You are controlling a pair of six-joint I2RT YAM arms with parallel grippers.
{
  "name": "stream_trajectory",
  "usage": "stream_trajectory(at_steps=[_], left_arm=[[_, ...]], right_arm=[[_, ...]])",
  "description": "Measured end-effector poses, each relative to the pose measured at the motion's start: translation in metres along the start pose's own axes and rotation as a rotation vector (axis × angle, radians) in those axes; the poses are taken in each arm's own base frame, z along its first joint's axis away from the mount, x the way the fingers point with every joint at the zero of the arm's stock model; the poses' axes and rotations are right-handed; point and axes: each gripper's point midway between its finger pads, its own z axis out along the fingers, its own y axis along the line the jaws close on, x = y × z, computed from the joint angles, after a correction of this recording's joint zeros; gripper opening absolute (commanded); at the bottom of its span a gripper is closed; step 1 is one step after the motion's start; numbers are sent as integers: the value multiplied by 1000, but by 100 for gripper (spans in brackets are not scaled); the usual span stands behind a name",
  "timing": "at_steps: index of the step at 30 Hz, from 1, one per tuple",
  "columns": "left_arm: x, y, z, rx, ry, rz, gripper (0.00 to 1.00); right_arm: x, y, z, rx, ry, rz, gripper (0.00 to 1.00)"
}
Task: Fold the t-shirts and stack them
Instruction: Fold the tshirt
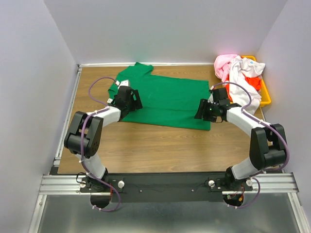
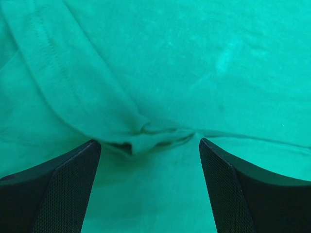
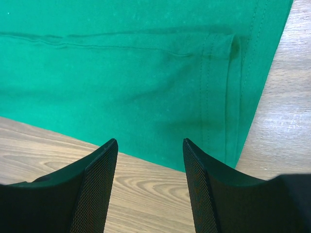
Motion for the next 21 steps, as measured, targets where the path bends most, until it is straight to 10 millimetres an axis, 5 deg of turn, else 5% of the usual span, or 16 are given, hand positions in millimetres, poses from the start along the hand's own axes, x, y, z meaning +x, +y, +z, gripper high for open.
stream_trajectory(at_steps=[15,21], left_arm=[[-36,-36,37,87,-45,95,91],[-34,-61,39,171,-44,157,91]], right_arm=[[3,-1,6,0,15,2,64],[5,-3,10,5,27,4,64]])
